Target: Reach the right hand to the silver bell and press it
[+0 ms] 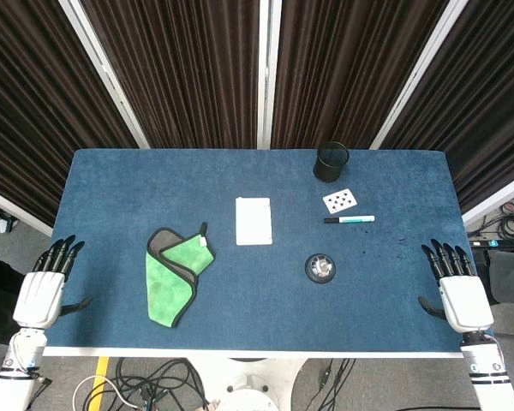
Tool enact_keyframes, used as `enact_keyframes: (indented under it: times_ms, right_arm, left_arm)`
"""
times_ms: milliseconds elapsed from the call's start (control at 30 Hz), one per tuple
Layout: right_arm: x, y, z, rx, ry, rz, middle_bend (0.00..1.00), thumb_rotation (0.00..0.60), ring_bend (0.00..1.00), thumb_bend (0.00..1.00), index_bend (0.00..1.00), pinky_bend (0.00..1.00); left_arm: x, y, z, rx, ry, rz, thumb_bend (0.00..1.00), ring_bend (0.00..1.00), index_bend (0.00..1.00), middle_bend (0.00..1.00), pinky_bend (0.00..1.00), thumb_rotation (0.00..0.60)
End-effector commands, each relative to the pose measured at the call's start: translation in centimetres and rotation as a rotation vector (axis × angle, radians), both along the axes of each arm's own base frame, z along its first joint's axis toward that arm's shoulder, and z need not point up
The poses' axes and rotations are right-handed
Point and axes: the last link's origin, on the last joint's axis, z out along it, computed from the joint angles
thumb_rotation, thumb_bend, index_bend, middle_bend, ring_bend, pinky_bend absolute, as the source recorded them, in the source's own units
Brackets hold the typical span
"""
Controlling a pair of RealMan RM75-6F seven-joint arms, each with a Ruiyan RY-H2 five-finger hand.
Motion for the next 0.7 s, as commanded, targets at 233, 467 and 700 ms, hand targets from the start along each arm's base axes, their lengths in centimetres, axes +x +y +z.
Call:
enact_keyframes:
  times_ms: [233, 467, 700]
  right_arm:
    - [0.0, -0.1, -0.4, 0.018, 0.005, 0.006, 0.0, 0.6, 0.0, 0.1, 0.0, 0.0]
    - [0.8, -0.3, -1.2, 0.046, 0.013, 0.036, 0.0, 0.6, 0.0, 0.11, 0.0, 0.0]
    - [2.1, -1.5, -2.4, 0.028, 0.04, 0.122, 0.1, 0.6, 0.07, 0.47, 0.0, 0.1]
  left_arm:
    - [0.0, 0.0, -0.2, -0.006, 0.003, -0.001, 0.03, 0.0, 0.1, 0.01, 0.16, 0.6]
    - [0.0, 0.2, 0.1, -0.002, 0.003, -0.004, 0.03, 0.0, 0.1, 0.01, 0.16, 0.6]
    - [-0.1, 0.1, 0.2, -0.004, 0.003, 0.004, 0.03, 0.0, 0.1, 0.01, 0.16, 0.6]
